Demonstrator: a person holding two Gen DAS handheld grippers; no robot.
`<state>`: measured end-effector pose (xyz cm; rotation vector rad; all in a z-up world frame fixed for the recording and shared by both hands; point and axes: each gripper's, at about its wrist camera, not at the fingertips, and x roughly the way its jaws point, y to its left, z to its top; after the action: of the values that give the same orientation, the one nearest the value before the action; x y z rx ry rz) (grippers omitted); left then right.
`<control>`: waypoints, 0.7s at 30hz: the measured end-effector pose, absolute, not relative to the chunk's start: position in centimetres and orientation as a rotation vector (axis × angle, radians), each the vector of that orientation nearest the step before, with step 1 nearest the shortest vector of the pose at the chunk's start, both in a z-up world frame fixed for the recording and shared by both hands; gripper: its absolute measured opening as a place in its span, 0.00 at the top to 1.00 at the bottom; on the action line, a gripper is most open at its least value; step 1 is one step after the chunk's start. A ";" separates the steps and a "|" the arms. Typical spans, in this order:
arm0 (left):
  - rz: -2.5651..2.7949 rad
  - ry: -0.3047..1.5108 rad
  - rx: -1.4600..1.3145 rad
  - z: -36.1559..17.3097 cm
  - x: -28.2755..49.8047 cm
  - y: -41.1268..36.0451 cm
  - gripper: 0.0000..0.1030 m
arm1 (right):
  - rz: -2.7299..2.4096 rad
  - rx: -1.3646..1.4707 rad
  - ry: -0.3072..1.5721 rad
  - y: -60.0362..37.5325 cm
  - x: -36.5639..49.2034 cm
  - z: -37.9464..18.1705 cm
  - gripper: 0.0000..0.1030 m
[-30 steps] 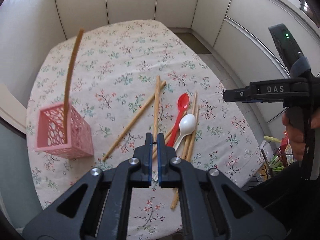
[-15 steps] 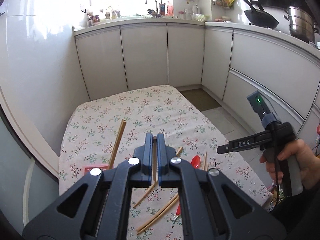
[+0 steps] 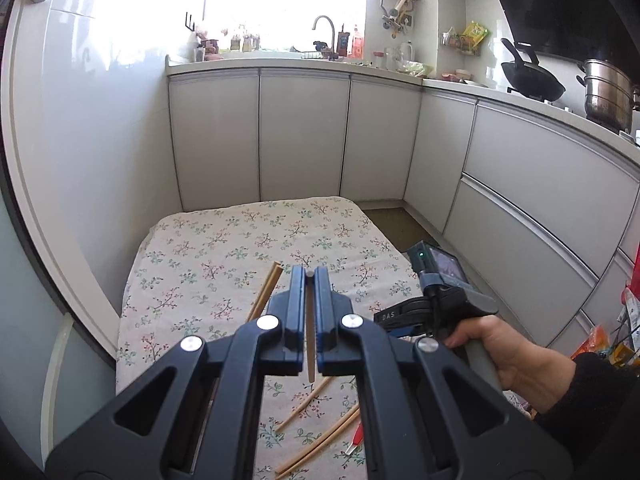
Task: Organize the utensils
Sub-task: 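Lift the chopstick with the left tool while the right tool grasps another chopstick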
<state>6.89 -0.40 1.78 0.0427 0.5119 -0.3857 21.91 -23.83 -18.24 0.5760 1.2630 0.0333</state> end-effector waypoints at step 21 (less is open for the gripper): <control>-0.352 0.562 0.013 1.3 7.6 1.6 0.96 | -0.039 0.515 1.143 -22.9 22.5 -16.6 1.00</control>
<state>7.58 1.57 1.33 0.0131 0.5621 -0.3518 22.46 -22.87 -16.56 0.5149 1.1431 -0.0390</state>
